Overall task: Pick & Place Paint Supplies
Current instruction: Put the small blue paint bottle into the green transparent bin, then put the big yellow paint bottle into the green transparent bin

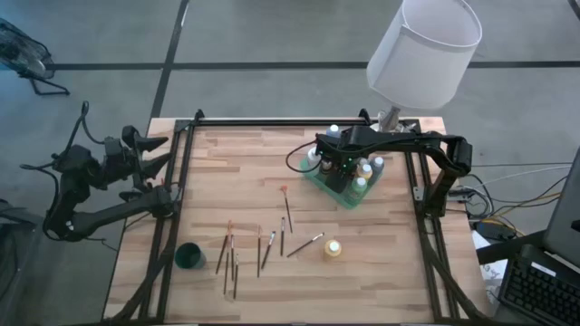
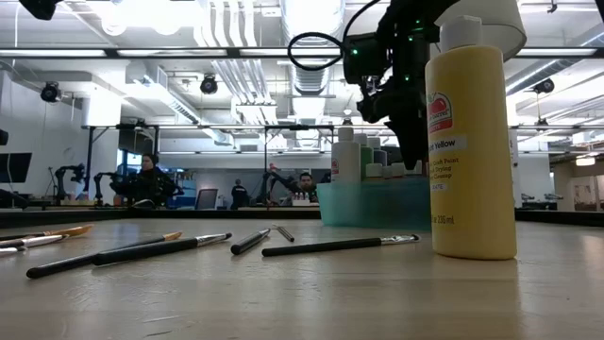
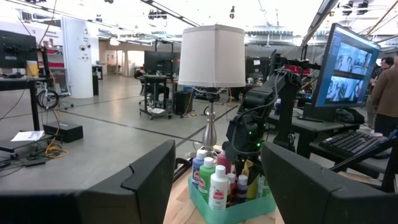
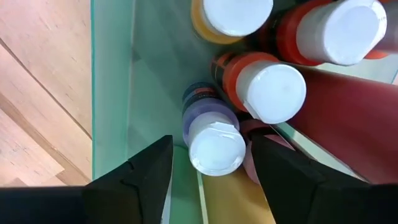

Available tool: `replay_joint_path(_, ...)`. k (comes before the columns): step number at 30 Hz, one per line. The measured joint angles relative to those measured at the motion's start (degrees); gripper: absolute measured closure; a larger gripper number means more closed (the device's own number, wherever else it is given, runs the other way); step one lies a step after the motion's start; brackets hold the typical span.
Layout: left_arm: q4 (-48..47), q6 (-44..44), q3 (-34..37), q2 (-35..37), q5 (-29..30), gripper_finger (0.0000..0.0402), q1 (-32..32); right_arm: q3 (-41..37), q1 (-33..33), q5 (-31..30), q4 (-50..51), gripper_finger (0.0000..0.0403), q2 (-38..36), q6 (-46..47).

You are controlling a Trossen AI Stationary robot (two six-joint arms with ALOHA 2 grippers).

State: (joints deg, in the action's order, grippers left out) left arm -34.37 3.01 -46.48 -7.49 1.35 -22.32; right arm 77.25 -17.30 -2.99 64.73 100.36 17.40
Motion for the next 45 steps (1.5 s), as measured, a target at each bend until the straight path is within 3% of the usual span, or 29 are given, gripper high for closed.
replay_joint_path(10,-0.01,0.01,0.02,0.00,0.00,0.0158,0.00,2.13,0.22,-0.77,1.47,0.0215,-4.67,3.13)
replay_joint_path(20,-0.02,0.00,0.00,0.00,0.00,0.0158,0.01,13.83,5.07,0.03,1.70,0.0253,-10.05,3.42)
replay_joint_path(27,-0.01,0.00,0.02,0.00,0.01,0.0158,0.00,25.02,13.24,0.52,3.95,0.0283,-10.35,5.98)
replay_joint_path(35,-0.02,0.01,0.00,0.00,0.00,0.0158,0.01,34.40,25.86,0.50,7.48,0.0309,-9.95,17.34)
replay_joint_path(45,0.00,0.00,0.02,0.00,0.00,0.0158,0.01,37.85,39.38,0.04,13.57,0.0330,-5.06,20.88)
